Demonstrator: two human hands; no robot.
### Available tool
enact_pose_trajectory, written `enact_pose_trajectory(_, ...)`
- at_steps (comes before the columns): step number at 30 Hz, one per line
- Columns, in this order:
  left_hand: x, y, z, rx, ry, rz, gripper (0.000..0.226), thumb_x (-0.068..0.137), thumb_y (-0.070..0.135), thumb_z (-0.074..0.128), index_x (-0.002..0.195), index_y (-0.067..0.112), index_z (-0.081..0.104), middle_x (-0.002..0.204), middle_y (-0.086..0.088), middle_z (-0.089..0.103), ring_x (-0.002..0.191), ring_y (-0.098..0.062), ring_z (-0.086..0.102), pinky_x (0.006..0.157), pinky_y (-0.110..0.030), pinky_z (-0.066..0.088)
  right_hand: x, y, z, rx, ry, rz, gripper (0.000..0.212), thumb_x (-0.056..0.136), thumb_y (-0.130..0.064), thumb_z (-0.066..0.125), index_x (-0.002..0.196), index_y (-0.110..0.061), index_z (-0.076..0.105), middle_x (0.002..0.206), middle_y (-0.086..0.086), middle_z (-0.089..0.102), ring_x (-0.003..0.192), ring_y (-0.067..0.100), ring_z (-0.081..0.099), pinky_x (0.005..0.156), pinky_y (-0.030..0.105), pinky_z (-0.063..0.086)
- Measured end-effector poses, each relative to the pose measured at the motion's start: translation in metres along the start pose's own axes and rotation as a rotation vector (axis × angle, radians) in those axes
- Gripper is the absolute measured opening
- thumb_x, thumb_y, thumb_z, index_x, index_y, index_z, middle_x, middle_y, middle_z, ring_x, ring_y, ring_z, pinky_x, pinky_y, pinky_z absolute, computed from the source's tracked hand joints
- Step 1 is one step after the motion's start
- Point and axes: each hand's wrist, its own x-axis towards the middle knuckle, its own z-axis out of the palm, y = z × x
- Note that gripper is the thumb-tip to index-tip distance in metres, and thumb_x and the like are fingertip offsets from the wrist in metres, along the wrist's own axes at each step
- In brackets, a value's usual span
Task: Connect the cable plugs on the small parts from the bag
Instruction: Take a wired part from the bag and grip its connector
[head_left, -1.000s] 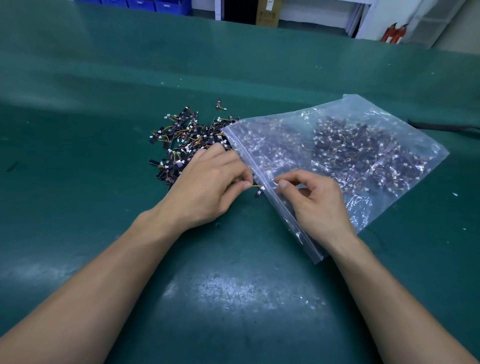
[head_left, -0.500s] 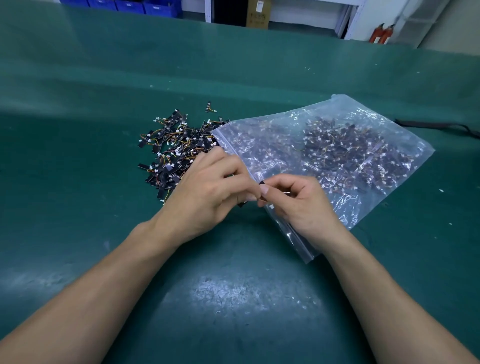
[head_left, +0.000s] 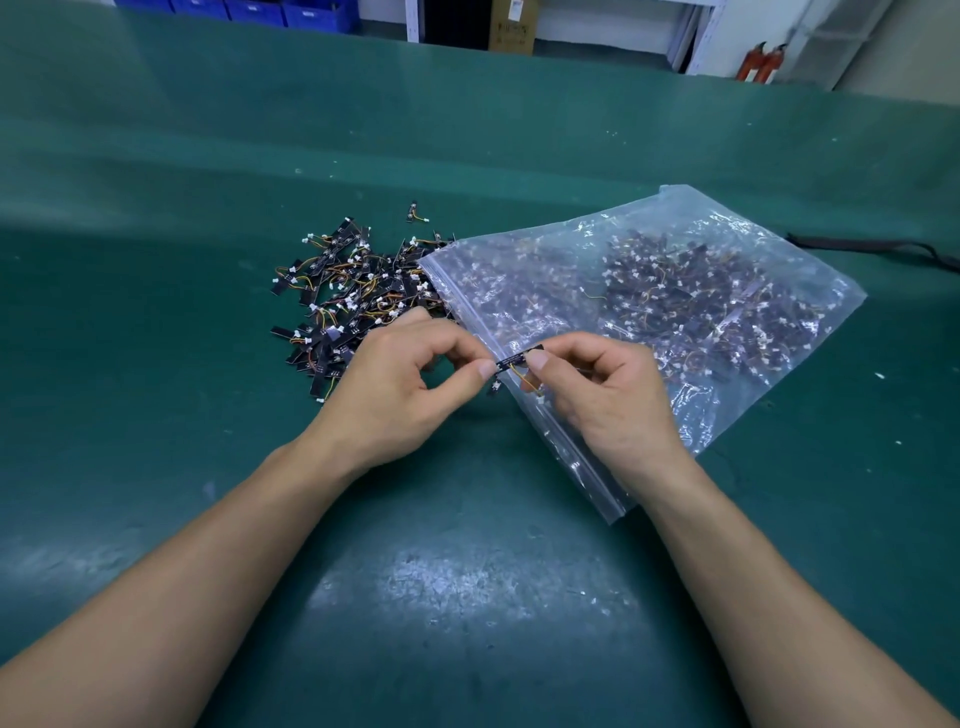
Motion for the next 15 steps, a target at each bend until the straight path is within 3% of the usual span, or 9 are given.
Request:
enact_pose_trajectory(5,-0.0009,-0.0009,0.0005,0.018,-0.044,0.024,0.015,0.089,0.035,0.058,0.081,0.025,0.065,0.076,0.014,0.062,0.079,-0.006,0.050,0.071,-0.017,0.038,-0.0009,0.0002,0.0013,-0.051,-0.048,-0.044,0.013,0.085,-0.017,0.071,0.076,-0.024,0.075,0.066,-0.011,0.070,0.052,-0.002,0.055,0.054,0.008,0.040)
enact_pose_trajectory(10,-0.0010,-0.0041,-0.0007,0.008,-0.043,-0.003,0.021,0.091,0.037,0.057,0.083,0.020,0.067,0.079,0.009,0.066,0.081,-0.017,0.053,0.073,-0.034,0.046,-0.0004,0.0029,0.0016,-0.144,-0.013,-0.065,0.013,0.086,-0.020,0.073,0.075,-0.027,0.075,0.072,-0.001,0.073,0.064,0.011,0.059,0.062,0.028,0.048)
enact_pose_trajectory(15,-0.0014,-0.0024,0.0008,-0.027,-0.049,-0.014,0.021,0.091,0.039,0.058,0.082,0.023,0.069,0.080,0.016,0.067,0.081,-0.014,0.054,0.075,-0.036,0.046,-0.0013,0.0047,0.0029,-0.171,0.019,-0.064,0.011,0.086,-0.021,0.073,0.075,-0.024,0.075,0.075,0.003,0.074,0.062,0.029,0.059,0.062,0.045,0.050)
